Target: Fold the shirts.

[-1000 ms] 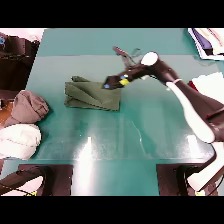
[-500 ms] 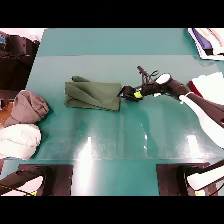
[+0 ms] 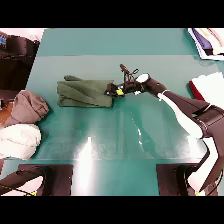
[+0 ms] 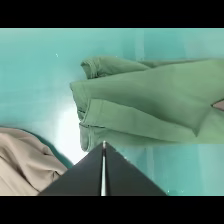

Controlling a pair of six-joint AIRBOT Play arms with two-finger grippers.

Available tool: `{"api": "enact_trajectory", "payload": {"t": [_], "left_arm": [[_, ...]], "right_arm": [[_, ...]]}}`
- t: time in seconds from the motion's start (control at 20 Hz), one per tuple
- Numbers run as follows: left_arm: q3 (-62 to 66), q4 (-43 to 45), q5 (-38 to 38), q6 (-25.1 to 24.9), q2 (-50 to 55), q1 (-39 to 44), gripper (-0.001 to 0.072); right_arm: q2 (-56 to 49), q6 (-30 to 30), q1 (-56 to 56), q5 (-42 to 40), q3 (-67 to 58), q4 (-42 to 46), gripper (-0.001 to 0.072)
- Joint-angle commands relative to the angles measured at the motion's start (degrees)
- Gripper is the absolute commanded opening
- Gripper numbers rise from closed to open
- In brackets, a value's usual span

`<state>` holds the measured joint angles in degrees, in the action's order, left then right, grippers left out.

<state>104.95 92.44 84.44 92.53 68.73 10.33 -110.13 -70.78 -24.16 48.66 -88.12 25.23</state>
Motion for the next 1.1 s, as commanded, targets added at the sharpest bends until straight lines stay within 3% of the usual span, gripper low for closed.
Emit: {"api": "enact_trajectory", "payload": {"t": [0.0,0.25,0.35,0.75,0.95,1.05], "left_arm": [[-0.02,-0.09,0.72,-0.02,-0.04,-0.02,0.0025],[-0.02,-0.46,0.48,0.04,-0.04,-0.02,0.0025],[-0.02,-1.68,0.17,0.09,-0.04,-0.02,0.0025],[-0.02,-8.98,0.09,0.33,-0.04,-0.02,0.0025],[-0.02,-10.64,0.11,0.55,-0.02,0.00,0.0025],[-0.02,-10.69,0.09,0.70,-0.04,-0.02,0.0025]], "right_arm": [[3.41,2.73,3.02,-0.66,-3.93,0.61,0.0017],[18.32,-0.37,19.39,3.41,-6.49,19.28,0.0017],[22.58,-0.63,26.53,4.07,-7.30,22.93,0.0017],[24.02,0.48,50.75,3.80,-7.26,22.32,0.0017],[22.95,5.20,56.85,2.45,-7.26,20.98,0.0017],[22.73,9.49,59.23,1.70,-8.72,15.26,0.0016]]}}
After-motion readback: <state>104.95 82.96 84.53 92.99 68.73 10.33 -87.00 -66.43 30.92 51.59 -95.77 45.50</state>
